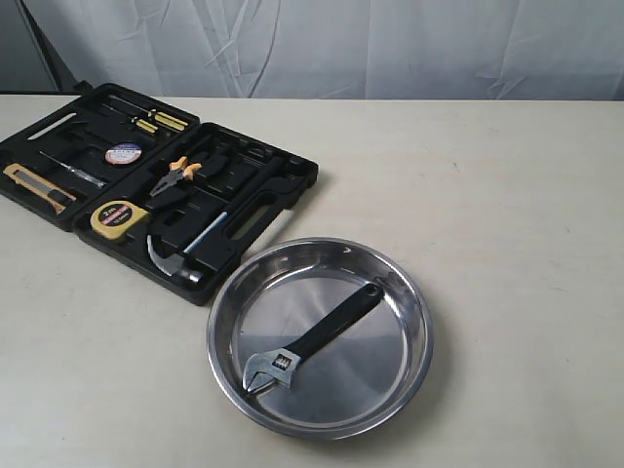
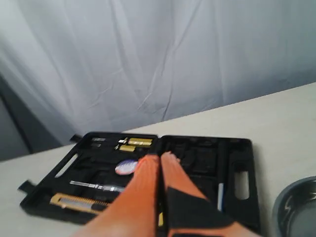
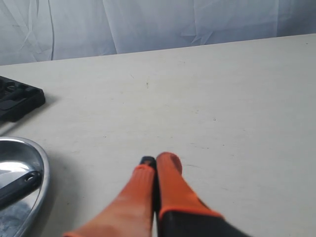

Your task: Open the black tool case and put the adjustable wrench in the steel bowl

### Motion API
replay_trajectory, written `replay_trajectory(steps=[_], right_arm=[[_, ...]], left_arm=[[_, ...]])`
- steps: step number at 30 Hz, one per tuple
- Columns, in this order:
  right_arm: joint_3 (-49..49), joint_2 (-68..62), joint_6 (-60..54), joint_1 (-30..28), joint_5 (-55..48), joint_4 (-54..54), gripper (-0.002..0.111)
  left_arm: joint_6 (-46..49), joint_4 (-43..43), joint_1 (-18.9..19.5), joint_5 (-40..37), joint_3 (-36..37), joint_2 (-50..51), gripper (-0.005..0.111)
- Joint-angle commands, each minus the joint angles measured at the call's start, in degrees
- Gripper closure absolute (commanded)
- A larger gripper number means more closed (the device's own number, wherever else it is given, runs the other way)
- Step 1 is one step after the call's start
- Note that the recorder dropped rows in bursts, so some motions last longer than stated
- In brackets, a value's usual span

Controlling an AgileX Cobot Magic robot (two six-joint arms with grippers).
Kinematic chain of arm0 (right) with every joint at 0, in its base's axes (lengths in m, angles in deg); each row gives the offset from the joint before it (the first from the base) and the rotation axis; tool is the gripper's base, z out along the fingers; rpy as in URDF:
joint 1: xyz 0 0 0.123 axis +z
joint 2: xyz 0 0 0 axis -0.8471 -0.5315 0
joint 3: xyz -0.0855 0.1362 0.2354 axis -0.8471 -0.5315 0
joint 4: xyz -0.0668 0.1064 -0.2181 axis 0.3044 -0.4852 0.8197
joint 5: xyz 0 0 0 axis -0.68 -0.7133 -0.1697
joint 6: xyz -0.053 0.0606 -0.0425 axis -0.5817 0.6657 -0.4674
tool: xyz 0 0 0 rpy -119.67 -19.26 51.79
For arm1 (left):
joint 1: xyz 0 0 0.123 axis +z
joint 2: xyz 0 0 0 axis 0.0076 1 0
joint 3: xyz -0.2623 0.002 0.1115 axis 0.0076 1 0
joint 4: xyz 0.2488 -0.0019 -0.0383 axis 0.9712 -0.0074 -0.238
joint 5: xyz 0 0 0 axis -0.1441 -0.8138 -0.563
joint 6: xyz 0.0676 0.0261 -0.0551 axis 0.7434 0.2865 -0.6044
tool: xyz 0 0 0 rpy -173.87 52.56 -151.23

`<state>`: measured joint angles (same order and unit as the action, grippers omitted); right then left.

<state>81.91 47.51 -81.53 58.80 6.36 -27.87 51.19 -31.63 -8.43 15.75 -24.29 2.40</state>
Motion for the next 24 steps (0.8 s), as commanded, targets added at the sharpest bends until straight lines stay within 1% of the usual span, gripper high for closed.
replay_trajectory(steps=[1, 2, 3, 5, 9, 24], right_arm=[[0.16, 0.37, -0.23, -0.25, 0.73, 0.04, 0.108], [0.16, 0.37, -0.23, -0.25, 0.73, 0.04, 0.108], [0.16, 0.37, -0.23, -0.25, 0.73, 0.04, 0.108], [0.16, 0.37, -0.23, -0.25, 0.73, 0.04, 0.108], [0.16, 0.37, -0.23, -0.25, 0.9, 0.04, 0.108], [0.16, 0.37, -0.23, -0.25, 0.67, 0.04, 0.108]], left_arm=[[-1.56, -2.74, 7.93, 1.33, 8.89, -8.54, 0.106], [-1.56, -3.28, 8.62, 1.33, 10.04, -9.7, 0.106], [-1.56, -4.39, 10.03, 1.33, 12.75, -12.32, 0.106], [-1.87, -5.24, 11.15, 1.11, 15.97, -14.99, 0.106], [-1.56, -5.58, 11.26, 0.99, 20.75, -17.64, 0.106], [-0.28, -5.11, 11.26, 0.2, 20.75, -17.64, 0.106]])
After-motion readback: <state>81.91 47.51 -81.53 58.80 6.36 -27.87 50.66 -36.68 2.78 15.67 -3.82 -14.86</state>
